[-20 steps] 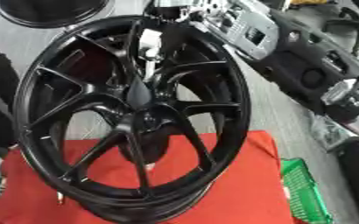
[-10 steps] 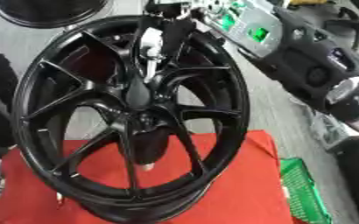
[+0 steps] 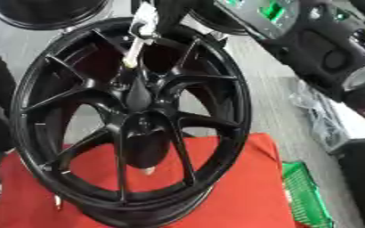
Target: Pull the pin out of the wheel hub.
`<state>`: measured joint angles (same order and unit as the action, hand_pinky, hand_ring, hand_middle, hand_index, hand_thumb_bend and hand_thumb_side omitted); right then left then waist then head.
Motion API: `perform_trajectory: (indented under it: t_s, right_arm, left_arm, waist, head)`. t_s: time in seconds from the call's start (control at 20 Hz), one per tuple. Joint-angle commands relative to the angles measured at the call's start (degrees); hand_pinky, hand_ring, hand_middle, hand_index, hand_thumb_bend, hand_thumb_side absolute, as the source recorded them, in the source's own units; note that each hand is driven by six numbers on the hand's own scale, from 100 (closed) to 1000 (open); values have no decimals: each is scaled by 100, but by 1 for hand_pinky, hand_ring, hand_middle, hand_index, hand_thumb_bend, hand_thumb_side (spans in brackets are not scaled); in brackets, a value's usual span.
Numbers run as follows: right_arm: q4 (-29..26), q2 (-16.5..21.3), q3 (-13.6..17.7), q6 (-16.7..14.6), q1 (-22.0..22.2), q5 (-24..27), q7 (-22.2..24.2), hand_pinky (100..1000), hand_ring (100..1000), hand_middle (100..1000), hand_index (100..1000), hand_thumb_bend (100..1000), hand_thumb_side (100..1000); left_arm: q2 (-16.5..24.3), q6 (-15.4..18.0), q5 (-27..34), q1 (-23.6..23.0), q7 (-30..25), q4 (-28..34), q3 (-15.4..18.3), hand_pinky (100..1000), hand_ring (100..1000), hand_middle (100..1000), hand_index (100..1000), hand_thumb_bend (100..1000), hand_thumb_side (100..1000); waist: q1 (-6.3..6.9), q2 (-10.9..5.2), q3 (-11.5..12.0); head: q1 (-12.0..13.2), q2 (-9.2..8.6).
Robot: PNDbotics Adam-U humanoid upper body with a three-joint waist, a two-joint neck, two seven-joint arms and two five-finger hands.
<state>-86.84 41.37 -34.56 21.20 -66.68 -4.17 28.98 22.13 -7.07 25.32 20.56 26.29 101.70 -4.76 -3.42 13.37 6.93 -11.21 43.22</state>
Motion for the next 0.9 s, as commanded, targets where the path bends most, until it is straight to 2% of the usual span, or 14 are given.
perform_trajectory:
  t_s: [0.05,0.2,0.3,0.45,0.55,0.7,0.8,0.9]
  right_arm:
    - [-121,317,261,-32,-162,88,-110,696,515,316,522,209,104]
    - [5,592,599,-50,-81,233,-283,696,515,316,522,187,100]
    - [68,903,907,-93,111,376,-486,695,515,316,522,178,100]
    - [-18,1556,1466,-161,725,700,-907,693,512,315,522,152,100]
    - [-266,2091,1932,-218,1423,1074,-1235,692,512,314,523,129,100]
    - [-741,2822,2863,-356,2846,1777,-1905,689,511,314,524,100,100]
    - [-1026,3060,3546,-529,3828,2134,-2411,685,510,314,524,100,100]
    - [-1182,3067,4113,-683,4660,2275,-2869,685,511,316,525,100,100]
  left_arm:
    - [97,18,1,26,-8,58,26,636,807,748,696,291,736]
    - [105,29,-13,15,24,54,50,637,808,749,696,294,733]
    - [111,38,-16,11,52,54,66,637,808,749,696,294,733]
    - [129,46,-17,10,67,59,73,637,808,748,696,294,733]
    - [136,51,-18,27,70,68,81,637,808,748,696,294,732]
    - [135,73,-17,49,102,88,128,637,808,749,696,295,731]
    - [148,91,-15,44,137,99,166,637,809,749,697,296,731]
    - [173,112,-21,25,169,112,203,636,809,749,696,295,729]
  waist:
    - [10,-161,-21]
    - [-8,-178,-46]
    - [-22,-182,-63]
    - [-35,-166,-90]
    - [-38,-134,-104]
    - [-19,-68,-134]
    - [6,-34,-189]
    - [33,-13,-267]
  head:
    - [-16,-2]
    - [-5,-4]
    - [17,-14]
    - [55,-22]
    - [57,-41]
    - [121,-96]
    - [227,-91]
    - [355,-88]
